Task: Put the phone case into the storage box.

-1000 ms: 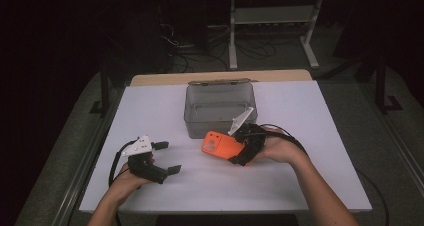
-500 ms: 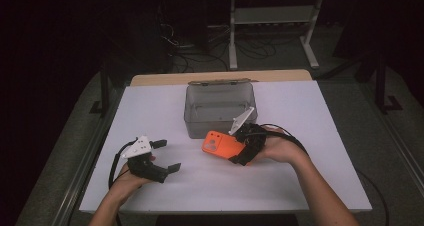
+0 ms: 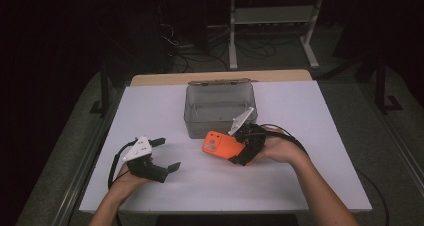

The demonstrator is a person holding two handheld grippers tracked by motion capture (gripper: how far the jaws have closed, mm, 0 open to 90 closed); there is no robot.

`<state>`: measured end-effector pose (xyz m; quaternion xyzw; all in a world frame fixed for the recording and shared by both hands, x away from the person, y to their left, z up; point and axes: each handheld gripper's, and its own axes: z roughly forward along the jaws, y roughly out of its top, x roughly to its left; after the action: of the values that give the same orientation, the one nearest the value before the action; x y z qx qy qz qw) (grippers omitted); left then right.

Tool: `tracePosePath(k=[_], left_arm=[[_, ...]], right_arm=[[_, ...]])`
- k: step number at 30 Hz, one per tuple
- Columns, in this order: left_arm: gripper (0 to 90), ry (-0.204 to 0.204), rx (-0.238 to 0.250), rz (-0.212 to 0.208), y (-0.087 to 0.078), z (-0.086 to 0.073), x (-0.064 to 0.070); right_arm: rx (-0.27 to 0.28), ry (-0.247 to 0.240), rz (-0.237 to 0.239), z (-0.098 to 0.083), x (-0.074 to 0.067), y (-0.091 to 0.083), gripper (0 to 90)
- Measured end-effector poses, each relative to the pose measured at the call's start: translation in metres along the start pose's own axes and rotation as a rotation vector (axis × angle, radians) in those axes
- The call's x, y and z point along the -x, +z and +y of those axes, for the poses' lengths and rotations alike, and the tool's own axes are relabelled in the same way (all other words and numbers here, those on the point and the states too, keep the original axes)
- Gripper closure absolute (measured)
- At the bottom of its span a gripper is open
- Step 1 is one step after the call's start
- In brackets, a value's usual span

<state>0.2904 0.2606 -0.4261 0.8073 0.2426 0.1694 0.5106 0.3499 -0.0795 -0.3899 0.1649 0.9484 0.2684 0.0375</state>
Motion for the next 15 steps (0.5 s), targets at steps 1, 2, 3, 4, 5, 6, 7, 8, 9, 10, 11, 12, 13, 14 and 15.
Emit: tracePosePath(k=[1,2,3,4,5,6,7,8,9,10,11,12,13,14,15], left_arm=[[0.0,0.007,0.001,0.004,-0.0001,0.0001,0.0004],[0.0,0.015,0.001,0.007,-0.0003,0.0001,0.0007],[0.0,0.022,0.002,0.010,-0.0004,0.0000,0.0011],[0.0,0.030,0.003,0.013,-0.0005,0.0001,0.0015],[0.1,0.037,0.004,0.014,-0.0005,0.0001,0.0020],[0.2,0.042,0.005,0.017,-0.0005,0.0001,0.0022],[0.1,0.050,0.000,0.024,-0.0005,0.0002,0.0028],[0.2,0.058,-0.002,0.031,-0.0002,0.0001,0.0032],[0.1,0.066,-0.005,0.034,-0.0004,0.0003,0.0034],[0.1,0.070,-0.005,0.039,-0.0003,0.0003,0.0036],[0.1,0.075,-0.005,0.046,-0.0003,0.0005,0.0040],[0.1,0.082,-0.004,0.053,-0.0006,0.0006,0.0044],[0.1,0.088,-0.004,0.057,-0.0009,0.0008,0.0043],[0.1,0.096,-0.002,0.064,-0.0013,0.0009,0.0043],[0.1,0.102,0.000,0.070,-0.0015,0.0010,0.0045]], right_arm=[[0.000,0.000,0.000,-0.0001,0.0000,0.0001,15.9],[0.000,0.001,0.000,-0.0002,0.0000,0.0001,15.9],[0.000,0.000,-0.001,-0.0002,0.0000,0.0001,15.9],[0.001,0.000,-0.002,-0.0003,0.0000,0.0000,15.9],[0.001,0.000,-0.002,-0.0003,0.0001,-0.0001,15.9],[0.001,-0.001,-0.003,-0.0003,0.0002,-0.0002,15.9],[0.001,-0.002,-0.003,-0.0003,0.0002,-0.0002,15.9],[0.000,0.000,-0.002,-0.0004,0.0000,-0.0001,15.9],[0.000,-0.002,-0.003,-0.0004,0.0001,0.0001,15.9],[-0.001,-0.002,-0.003,-0.0004,0.0002,0.0003,15.9],[-0.002,-0.001,-0.003,-0.0004,0.0001,0.0004,15.9],[-0.002,-0.001,-0.002,-0.0004,0.0001,0.0006,15.9],[-0.002,0.000,-0.002,-0.0004,0.0001,0.0006,15.9],[-0.002,0.000,-0.002,-0.0004,0.0001,0.0005,15.9],[-0.002,0.002,-0.003,-0.0004,0.0002,0.0005,15.9]])
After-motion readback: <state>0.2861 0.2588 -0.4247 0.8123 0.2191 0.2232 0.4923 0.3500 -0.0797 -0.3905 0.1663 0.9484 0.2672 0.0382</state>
